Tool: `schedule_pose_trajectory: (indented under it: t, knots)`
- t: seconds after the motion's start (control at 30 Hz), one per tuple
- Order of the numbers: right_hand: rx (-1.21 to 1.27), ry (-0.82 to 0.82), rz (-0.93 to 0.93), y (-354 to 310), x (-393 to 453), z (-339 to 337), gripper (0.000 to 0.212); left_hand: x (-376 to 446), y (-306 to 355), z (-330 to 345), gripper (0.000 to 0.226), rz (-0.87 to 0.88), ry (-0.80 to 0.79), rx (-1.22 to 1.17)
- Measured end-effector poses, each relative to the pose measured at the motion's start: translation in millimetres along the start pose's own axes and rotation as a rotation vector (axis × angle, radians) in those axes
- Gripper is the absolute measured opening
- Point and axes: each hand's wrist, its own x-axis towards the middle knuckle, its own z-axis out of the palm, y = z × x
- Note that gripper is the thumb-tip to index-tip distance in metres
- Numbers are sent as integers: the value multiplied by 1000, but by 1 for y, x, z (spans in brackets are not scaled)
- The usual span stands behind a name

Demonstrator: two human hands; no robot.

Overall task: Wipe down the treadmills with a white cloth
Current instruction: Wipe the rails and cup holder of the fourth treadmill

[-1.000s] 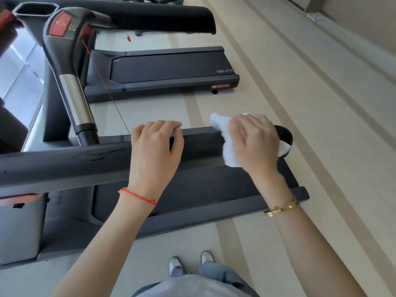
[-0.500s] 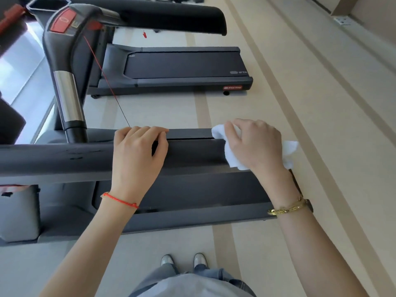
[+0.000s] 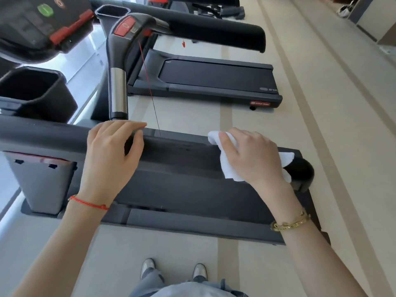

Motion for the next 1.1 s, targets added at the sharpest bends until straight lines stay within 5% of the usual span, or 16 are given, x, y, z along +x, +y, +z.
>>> schedule_pose_trajectory:
  t: [0.47, 0.83, 1.1]
  knots:
    - [74, 137, -116, -228, 43, 61, 42, 13, -145, -64, 23, -44, 27, 50]
    - [10, 312, 87, -236, 40, 68, 37, 14, -222, -96, 23, 10, 44, 18]
    - [78, 227, -110, -356, 77, 98, 37, 11, -258, -109, 24, -52, 107, 4]
